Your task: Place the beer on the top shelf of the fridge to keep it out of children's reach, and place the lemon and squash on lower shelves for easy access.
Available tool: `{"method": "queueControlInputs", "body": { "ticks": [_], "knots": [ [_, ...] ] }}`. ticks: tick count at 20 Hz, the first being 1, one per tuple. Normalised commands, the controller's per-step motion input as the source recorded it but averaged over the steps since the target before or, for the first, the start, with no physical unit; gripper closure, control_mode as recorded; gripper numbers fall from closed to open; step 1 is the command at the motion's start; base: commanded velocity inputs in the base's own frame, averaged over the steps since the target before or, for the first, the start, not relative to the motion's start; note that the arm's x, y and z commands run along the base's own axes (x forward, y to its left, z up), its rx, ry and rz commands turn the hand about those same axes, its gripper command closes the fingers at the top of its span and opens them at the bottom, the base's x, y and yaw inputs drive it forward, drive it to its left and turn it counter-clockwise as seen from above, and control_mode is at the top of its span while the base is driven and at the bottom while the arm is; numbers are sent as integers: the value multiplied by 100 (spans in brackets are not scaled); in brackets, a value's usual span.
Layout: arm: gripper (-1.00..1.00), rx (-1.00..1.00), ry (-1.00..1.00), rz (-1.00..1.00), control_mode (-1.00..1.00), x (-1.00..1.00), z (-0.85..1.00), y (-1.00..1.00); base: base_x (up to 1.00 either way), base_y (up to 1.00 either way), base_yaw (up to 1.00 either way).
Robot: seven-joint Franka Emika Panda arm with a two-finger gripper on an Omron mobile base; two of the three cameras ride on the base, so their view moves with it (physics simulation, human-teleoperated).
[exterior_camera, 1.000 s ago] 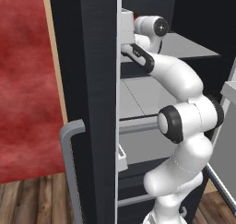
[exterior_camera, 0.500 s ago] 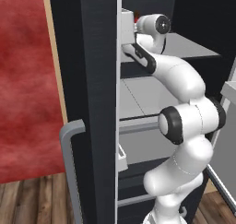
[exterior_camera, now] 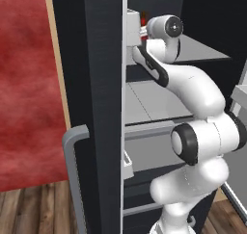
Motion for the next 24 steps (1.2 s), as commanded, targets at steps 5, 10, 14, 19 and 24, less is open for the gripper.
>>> {"method": "queueControlInputs", "body": {
  "ticks": [5, 10, 14, 19, 24],
  "knots": [
    [-100, 0, 0, 0, -100, -96, 0, 0, 0, 0, 0],
    [-100, 0, 0, 0, -100, -100, -15, -5, 0, 0, 0],
    [-100, 3, 6, 0, -100, -100, -27, -22, 0, 0, 0],
    [-100, 1, 14, 0, -100, -100, -27, -22, 0, 0, 0],
    [-100, 0, 23, 0, -100, -79, -12, -2, 0, 0, 0]
  ]
}}
